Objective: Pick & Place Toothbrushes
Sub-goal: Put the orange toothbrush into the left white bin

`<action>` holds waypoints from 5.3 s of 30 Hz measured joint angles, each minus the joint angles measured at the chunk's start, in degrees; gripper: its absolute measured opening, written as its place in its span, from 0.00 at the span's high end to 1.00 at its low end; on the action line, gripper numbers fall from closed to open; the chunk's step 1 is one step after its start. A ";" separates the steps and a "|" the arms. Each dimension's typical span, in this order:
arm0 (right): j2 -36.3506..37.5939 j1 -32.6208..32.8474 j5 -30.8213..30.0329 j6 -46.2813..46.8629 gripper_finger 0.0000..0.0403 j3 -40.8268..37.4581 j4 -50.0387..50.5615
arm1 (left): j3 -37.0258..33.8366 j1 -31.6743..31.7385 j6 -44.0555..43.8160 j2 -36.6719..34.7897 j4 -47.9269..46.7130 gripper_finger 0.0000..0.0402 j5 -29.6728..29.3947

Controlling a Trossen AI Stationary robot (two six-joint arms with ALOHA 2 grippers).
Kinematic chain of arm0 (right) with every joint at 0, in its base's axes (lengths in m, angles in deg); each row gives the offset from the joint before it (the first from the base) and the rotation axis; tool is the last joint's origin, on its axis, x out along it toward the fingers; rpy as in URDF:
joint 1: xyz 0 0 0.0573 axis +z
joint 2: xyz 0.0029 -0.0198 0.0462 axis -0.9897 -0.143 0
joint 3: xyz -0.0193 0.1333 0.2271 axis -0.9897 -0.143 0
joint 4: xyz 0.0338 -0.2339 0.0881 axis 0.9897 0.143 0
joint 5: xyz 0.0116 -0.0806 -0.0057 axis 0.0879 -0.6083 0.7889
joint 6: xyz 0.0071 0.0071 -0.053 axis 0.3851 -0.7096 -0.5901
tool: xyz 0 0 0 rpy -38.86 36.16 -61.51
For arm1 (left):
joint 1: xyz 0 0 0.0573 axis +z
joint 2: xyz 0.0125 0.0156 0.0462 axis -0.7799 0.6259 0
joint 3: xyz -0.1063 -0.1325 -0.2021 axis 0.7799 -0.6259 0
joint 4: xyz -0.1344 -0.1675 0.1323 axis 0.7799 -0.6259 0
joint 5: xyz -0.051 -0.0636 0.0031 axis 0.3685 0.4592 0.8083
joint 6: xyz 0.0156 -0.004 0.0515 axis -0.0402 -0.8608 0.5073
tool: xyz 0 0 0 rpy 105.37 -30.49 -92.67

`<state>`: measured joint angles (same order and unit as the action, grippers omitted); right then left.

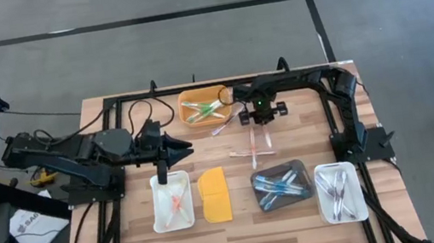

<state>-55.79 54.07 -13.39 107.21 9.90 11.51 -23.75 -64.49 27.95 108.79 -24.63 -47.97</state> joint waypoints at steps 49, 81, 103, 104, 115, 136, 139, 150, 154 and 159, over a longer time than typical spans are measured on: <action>0.22 27.00 -1.60 -6.14 1.00 46.09 -7.71 | -0.07 -0.63 -16.48 -11.11 -19.97 0.76 -13.99; -7.79 38.50 -14.60 14.31 1.00 44.80 -28.45 | -14.85 -32.52 -61.13 -10.47 -58.15 0.99 4.87; -16.57 38.69 -11.71 25.03 1.00 44.56 -24.70 | -39.11 -37.83 -70.30 -9.53 -19.41 1.00 -0.04; -16.63 38.67 -11.73 25.03 1.00 44.53 -24.38 | -39.46 -37.83 -70.30 -9.31 -18.92 1.00 -0.09; -16.61 38.50 -11.57 26.10 1.00 44.56 -21.39 | -39.69 -36.01 -67.73 -6.32 -13.01 1.00 -1.72; -16.49 36.16 -4.15 5.76 1.00 46.21 -15.94 | -39.69 -30.36 -62.33 -4.95 -2.09 1.00 -0.18; -16.52 36.17 -4.17 4.77 1.00 46.92 -13.88 | -39.69 -30.36 -64.02 -6.47 -3.60 1.00 -0.68; -16.50 35.79 -4.34 4.40 1.00 48.49 -13.44 | -39.69 -26.08 -65.01 -8.00 -11.42 1.00 -2.14; -16.52 36.18 -5.01 4.84 1.00 48.49 -12.69 | -39.69 -22.13 -60.79 -8.04 -11.29 1.00 -2.01; -16.52 37.03 -7.39 7.79 1.00 48.49 -12.44 | -39.69 -16.76 -55.54 -8.04 -11.13 1.00 0.12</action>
<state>-72.31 91.09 -20.78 115.01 58.39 -0.93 -63.44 -81.24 -27.59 100.75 -35.75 -47.85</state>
